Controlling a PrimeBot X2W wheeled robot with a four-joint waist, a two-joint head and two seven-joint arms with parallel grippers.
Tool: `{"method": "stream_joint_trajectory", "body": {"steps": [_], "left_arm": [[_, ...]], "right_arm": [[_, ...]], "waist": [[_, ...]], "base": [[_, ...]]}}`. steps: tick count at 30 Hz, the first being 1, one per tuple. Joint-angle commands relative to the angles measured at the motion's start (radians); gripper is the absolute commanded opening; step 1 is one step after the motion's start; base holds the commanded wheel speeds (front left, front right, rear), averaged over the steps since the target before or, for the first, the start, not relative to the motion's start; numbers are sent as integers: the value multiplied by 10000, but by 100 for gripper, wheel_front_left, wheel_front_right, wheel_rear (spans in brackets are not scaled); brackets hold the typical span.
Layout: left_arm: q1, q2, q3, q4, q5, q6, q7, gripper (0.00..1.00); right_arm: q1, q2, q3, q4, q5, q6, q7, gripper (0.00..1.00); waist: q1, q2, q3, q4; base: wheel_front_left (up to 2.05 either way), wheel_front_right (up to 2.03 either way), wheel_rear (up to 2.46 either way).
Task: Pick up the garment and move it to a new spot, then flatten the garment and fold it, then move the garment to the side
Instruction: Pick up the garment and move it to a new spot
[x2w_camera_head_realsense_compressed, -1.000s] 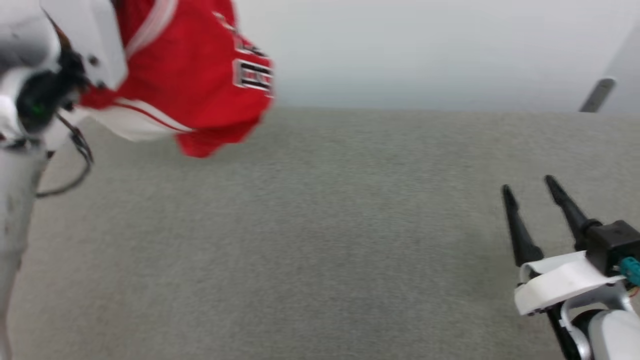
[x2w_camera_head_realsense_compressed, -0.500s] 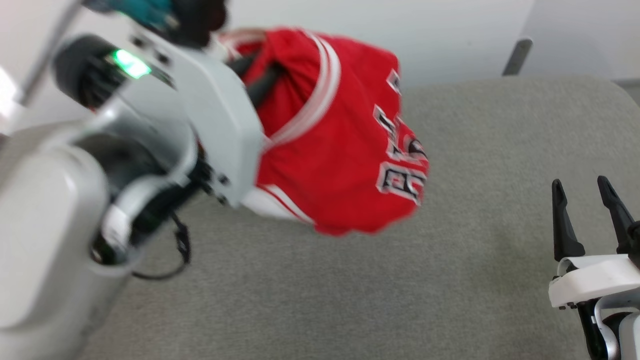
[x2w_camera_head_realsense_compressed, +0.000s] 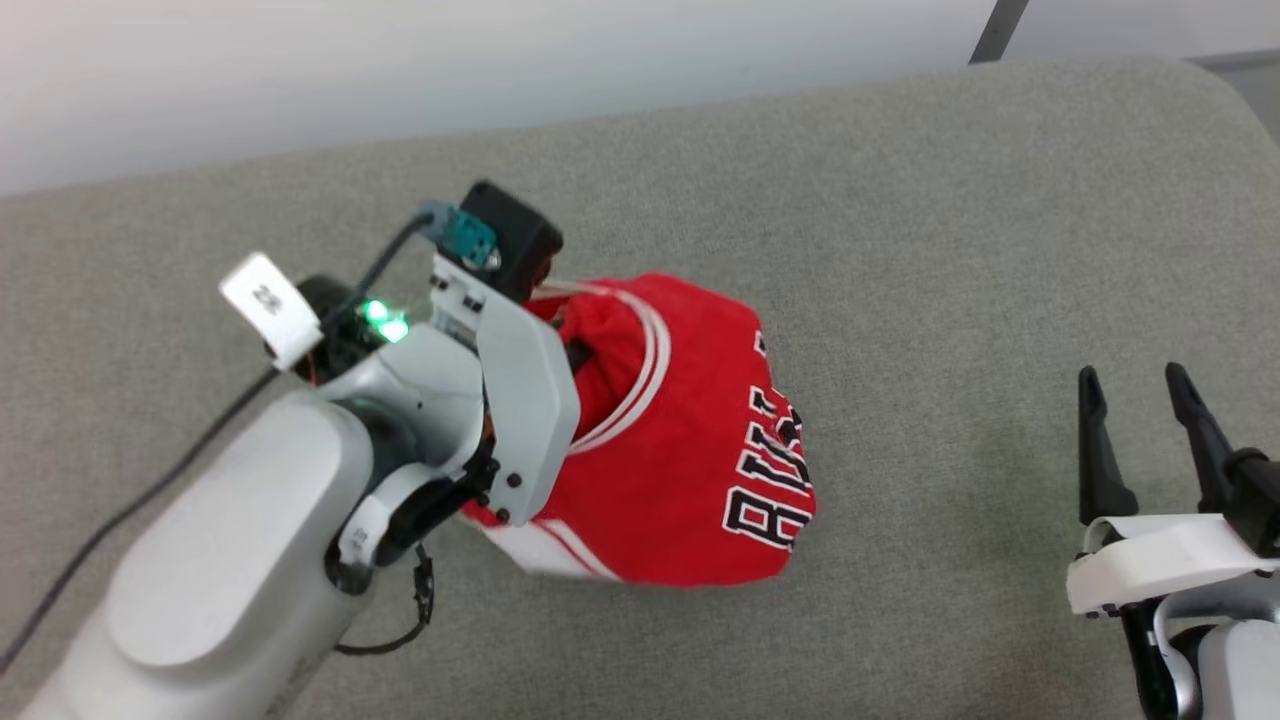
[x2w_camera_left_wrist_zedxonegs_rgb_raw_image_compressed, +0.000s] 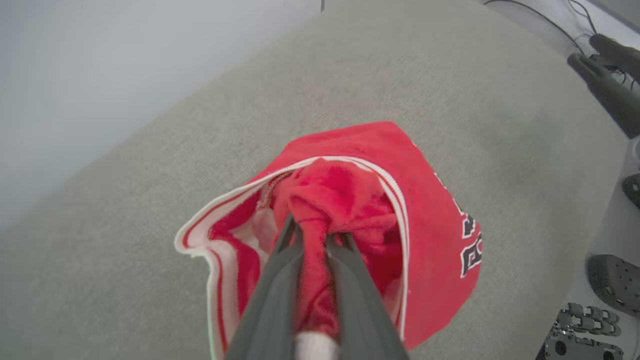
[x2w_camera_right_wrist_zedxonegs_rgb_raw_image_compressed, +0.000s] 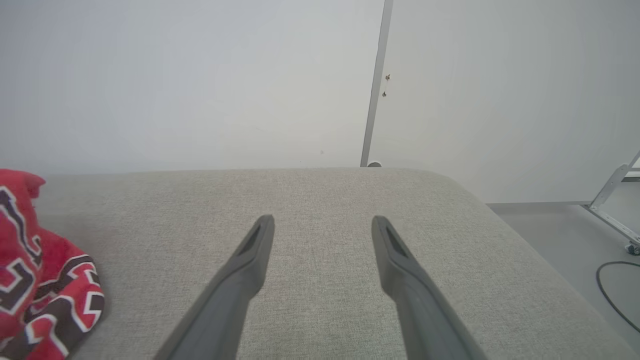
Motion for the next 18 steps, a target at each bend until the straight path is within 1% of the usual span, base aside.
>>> {"method": "stream_joint_trajectory", "body": {"steps": [1, 3, 7, 8, 18], "left_arm": [[150, -61, -44, 251, 60, -107, -139, 0], [285, -150, -104, 875, -39, -256, -355, 0], [429, -256, -295, 2115, 120, -453, -765, 0], [429, -256, -295, 2115, 120, -453, -765, 0], [419, -859, -791, 5098, 409, -932, -1746, 0]], "right_arm": [[-138, 45, 72, 62, -58, -6, -49, 100], [-208, 79, 151, 162, -57, -8, -111, 100], [-367, 98, 289, 337, -29, -6, -211, 100], [-367, 98, 289, 337, -29, -6, -211, 100], [-515, 104, 460, 620, 2, -6, -364, 100]], "waist": [[0, -1, 138, -28], [0, -1, 203, -34], [0, -1, 338, -23], [0, -1, 338, -23], [0, -1, 458, 68]], "base": [[0, 0, 0], [0, 0, 0], [0, 0, 0], [0, 0, 0], [0, 0, 0]]}}
